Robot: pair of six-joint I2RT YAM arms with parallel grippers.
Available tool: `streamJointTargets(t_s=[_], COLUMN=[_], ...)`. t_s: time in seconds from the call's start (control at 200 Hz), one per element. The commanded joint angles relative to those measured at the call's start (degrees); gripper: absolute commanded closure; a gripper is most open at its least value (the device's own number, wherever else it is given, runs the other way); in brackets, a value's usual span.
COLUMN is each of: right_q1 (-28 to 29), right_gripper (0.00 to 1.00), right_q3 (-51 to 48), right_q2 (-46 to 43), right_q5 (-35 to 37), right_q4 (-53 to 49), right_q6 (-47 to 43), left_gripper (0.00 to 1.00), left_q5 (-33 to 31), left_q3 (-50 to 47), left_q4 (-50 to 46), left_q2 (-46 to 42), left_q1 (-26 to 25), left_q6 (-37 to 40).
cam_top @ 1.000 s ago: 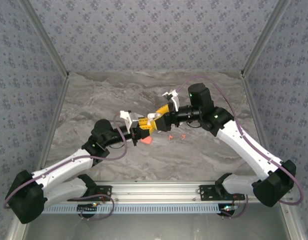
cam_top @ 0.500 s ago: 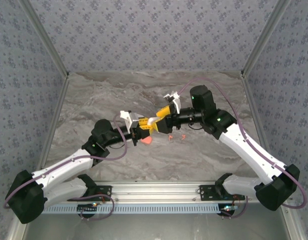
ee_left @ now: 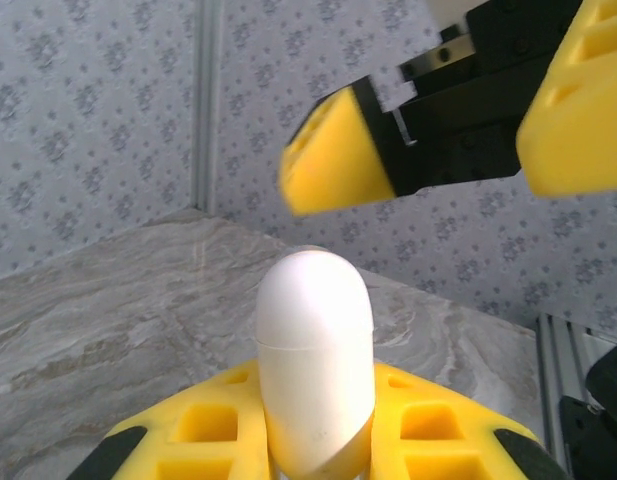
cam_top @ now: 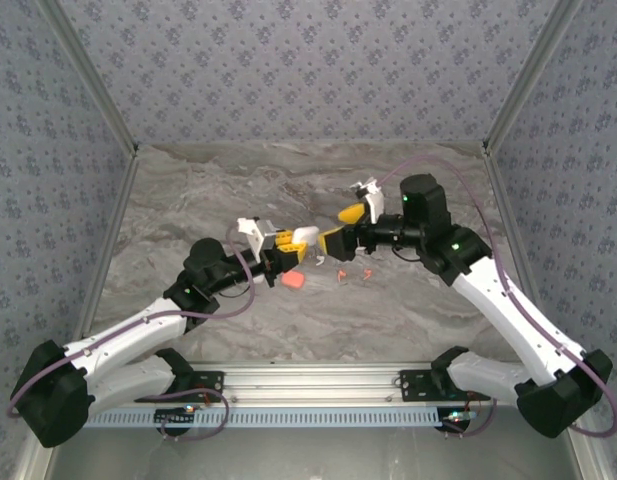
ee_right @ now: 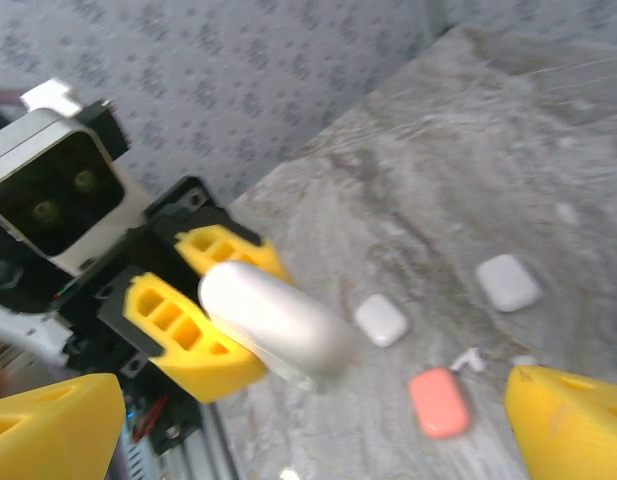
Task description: Insert wireless bluetooth earbuds into charging case
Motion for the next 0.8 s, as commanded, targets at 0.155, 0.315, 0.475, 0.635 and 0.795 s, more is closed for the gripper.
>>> streamJointTargets(t_s=[0.155,0.315,0.475,0.635,0.795], right_q1=[-12.11,-14.91,-14.88,-14.63,-14.39], right_gripper=[0.00,0.00,0.00,0.00,0.00], right_q3=[-5.85,-8.99,-10.42,-11.22,-11.81], right_q2=[-4.44,-4.56,-3.36,-2.81,-3.01], right_q5=[3.98,6.86,7.46,7.76,8.41], right_q4=[-0.27,-1.37,-1.60,-1.81,-2.89], right_q6=[8.37,9.30,9.67,9.32,8.51], left_gripper=[1.00,1.00,1.00,1.00,1.00], left_q5=[-3.19,-0.41,3.74,6.98,7.38], left_q3=[5.08,8.10,14.92,21.45,28.42], left_q4=[-10.82,-15.90,-23.97,-25.33,-26.79], left_q2=[2.63,7.94,18.17,30.60,41.89], left_q1=[7.99,15.31,21.45,25.02,26.14], left_q6=[-7.86,-13.26,-16.55,-18.83,-18.92])
